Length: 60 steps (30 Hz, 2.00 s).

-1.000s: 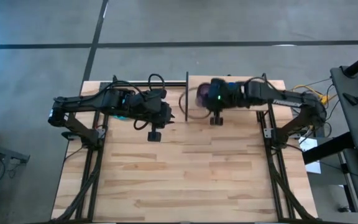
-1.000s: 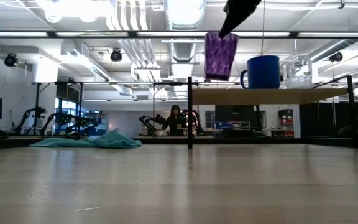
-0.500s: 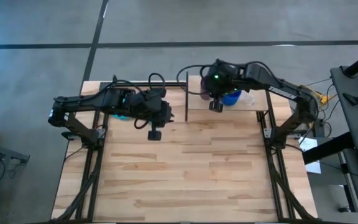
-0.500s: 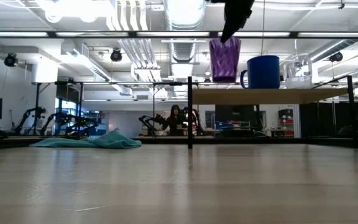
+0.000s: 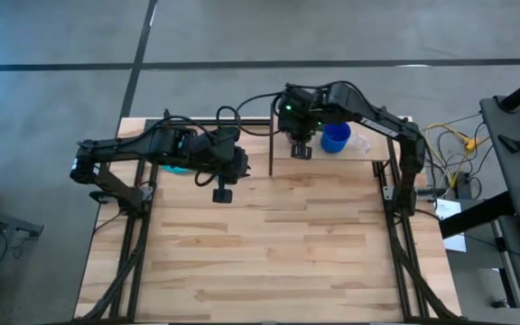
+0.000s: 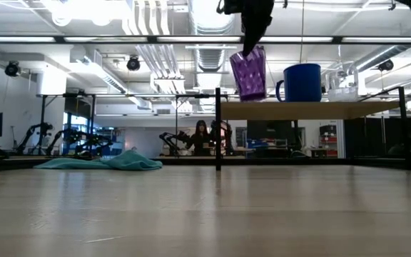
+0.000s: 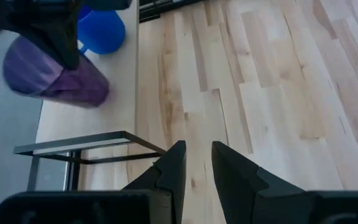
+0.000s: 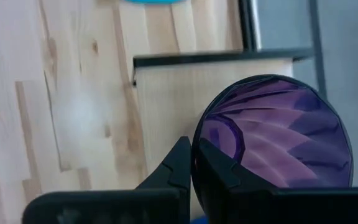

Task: Stack small to large cups/mugs on shelf
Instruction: Put the purple cup into the shelf, then return to Home Position

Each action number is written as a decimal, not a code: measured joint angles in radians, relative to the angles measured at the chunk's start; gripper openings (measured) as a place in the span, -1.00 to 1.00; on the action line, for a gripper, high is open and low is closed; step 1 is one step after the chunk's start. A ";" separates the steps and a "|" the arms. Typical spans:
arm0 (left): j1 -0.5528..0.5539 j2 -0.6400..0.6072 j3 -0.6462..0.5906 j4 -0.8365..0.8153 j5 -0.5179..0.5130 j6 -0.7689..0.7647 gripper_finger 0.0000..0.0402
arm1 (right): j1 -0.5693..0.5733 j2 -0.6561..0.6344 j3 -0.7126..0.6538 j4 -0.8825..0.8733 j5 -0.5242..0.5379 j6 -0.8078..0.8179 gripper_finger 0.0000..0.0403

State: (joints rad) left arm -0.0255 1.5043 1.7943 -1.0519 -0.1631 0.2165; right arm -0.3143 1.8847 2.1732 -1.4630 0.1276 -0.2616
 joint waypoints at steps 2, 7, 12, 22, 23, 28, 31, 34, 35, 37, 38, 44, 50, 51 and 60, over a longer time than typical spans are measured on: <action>0.000 -0.002 0.000 -0.006 0.000 0.000 -0.68 | -0.001 0.017 0.017 -0.036 0.000 0.011 -0.96; 0.000 -0.003 0.000 -0.006 -0.004 0.000 -0.68 | -0.001 0.028 0.020 -0.050 -0.004 0.026 -0.96; 0.002 -0.003 0.000 -0.007 -0.008 0.000 -0.68 | -0.001 0.028 0.020 -0.046 -0.009 0.034 -0.96; 0.004 -0.007 0.000 -0.007 -0.010 0.000 -0.68 | -0.003 0.027 0.010 0.004 -0.052 0.055 -0.96; 0.004 -0.008 0.000 -0.007 -0.010 0.000 -0.68 | -0.003 0.027 0.007 0.013 -0.052 0.059 -0.96; 0.004 -0.024 0.002 -0.019 -0.010 0.000 -0.68 | -0.004 0.025 -0.021 0.041 -0.049 0.063 -0.96; 0.004 -0.042 0.002 -0.034 -0.011 0.000 -0.68 | -0.007 0.020 -0.046 0.050 -0.047 0.077 -0.96; 0.004 -0.059 0.001 -0.035 -0.011 0.000 -0.68 | -0.007 0.018 -0.059 0.064 -0.047 0.079 -0.96; 0.004 -0.064 0.001 -0.035 -0.011 0.000 -0.68 | -0.007 0.018 -0.061 0.074 -0.046 0.079 -0.96; 0.004 -0.069 0.000 -0.036 -0.011 0.000 -0.68 | -0.007 0.018 -0.062 0.097 -0.045 0.079 -0.96; 0.004 -0.072 0.000 -0.036 -0.011 0.000 -0.68 | -0.007 0.018 -0.063 0.103 -0.045 0.079 -0.96; 0.004 -0.081 -0.001 -0.039 -0.011 0.000 -0.68 | -0.014 0.019 -0.061 0.085 -0.059 0.144 -0.85; 0.004 -0.081 -0.001 -0.041 -0.011 0.001 -0.68 | -0.015 0.028 -0.081 0.049 -0.060 0.138 -0.64; 0.004 -0.081 -0.001 -0.042 -0.011 0.001 -0.68 | -0.015 0.027 -0.082 0.050 -0.059 0.138 -0.61; 0.004 -0.081 -0.001 -0.060 -0.011 0.001 -0.68 | -0.015 0.022 -0.068 0.054 -0.048 0.135 -0.48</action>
State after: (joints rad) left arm -0.0212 1.4231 1.7931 -1.1116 -0.1740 0.2173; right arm -0.3298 1.9071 2.1055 -1.4094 0.0792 -0.1267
